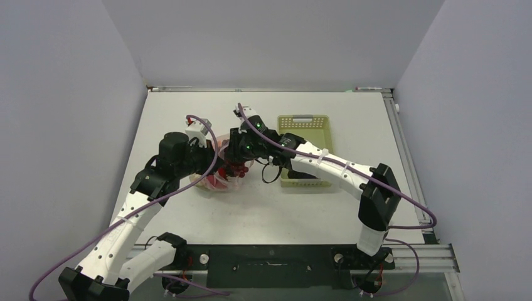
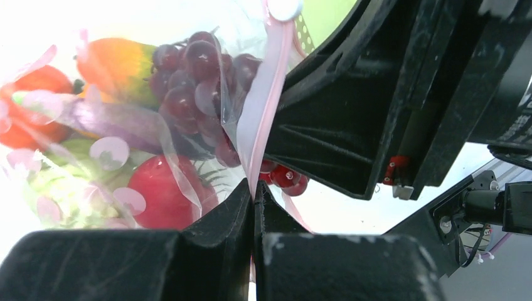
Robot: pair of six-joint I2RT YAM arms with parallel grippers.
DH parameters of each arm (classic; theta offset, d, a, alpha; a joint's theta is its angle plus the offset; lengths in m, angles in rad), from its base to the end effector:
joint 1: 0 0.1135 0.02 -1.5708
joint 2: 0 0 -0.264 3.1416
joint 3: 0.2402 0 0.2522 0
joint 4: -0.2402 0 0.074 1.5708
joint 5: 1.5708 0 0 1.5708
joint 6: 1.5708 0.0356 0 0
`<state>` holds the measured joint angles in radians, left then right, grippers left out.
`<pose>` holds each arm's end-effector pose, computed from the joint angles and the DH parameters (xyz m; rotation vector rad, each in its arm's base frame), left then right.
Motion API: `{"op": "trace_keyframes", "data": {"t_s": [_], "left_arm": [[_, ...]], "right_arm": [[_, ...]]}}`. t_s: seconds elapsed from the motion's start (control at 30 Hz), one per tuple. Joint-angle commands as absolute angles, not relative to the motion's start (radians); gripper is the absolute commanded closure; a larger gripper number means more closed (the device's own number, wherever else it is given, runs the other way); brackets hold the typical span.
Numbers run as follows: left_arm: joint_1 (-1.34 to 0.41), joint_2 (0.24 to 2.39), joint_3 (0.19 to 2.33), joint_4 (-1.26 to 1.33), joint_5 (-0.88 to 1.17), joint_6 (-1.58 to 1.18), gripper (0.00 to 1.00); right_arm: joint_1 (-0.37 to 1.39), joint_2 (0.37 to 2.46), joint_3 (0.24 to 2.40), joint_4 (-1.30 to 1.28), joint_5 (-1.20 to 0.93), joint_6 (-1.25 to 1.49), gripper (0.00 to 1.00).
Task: Place the food in the zip-top bag and seal the zipper
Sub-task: Place the fake fruit in the zipper food storage bag.
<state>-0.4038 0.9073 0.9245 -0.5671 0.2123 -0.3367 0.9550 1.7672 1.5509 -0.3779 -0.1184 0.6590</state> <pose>0.1755 -0.0831 0.3288 0.2027 2.1696 -0.6568 0.2358 0.3406 0.3172 -0.4208 2.3197 1.0006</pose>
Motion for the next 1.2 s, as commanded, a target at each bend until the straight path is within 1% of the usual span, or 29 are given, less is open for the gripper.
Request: {"op": "trace_keyframes", "data": {"t_s": [0.0, 0.07, 0.17, 0.27, 0.37, 0.4, 0.9, 1.07, 1.17], "left_arm": [[-0.403, 0.907, 0.925, -0.513, 0.255, -0.339, 1.00], [-0.402, 0.907, 0.926, -0.513, 0.255, -0.339, 1.00], [-0.402, 0.907, 0.926, -0.512, 0.257, -0.339, 1.00], [-0.402, 0.904, 0.925, -0.512, 0.257, -0.341, 1.00], [-0.399, 0.898, 0.922, -0.508, 0.257, -0.345, 1.00], [-0.398, 0.896, 0.922, -0.506, 0.256, -0.347, 1.00], [-0.335, 0.886, 0.907, -0.474, 0.289, -0.383, 1.00], [-0.316, 0.891, 0.903, -0.466, 0.308, -0.388, 1.00], [-0.316, 0.891, 0.904, -0.467, 0.303, -0.387, 1.00]], "right_arm": [[0.946, 1.777, 1.617, -0.276, -0.104, 0.697, 0.82], [0.949, 1.787, 1.621, -0.268, -0.111, 0.700, 0.73], [0.952, 1.792, 1.609, -0.241, -0.119, 0.708, 0.63], [0.959, 1.792, 1.602, -0.234, -0.124, 0.705, 0.47], [0.964, 1.782, 1.591, -0.235, -0.120, 0.691, 0.39], [0.964, 1.776, 1.585, -0.234, -0.117, 0.684, 0.37], [0.968, 1.577, 1.463, -0.296, -0.019, 0.604, 0.33], [0.967, 1.527, 1.412, -0.312, 0.032, 0.592, 0.33], [0.966, 1.497, 1.366, -0.311, 0.057, 0.595, 0.35]]}}
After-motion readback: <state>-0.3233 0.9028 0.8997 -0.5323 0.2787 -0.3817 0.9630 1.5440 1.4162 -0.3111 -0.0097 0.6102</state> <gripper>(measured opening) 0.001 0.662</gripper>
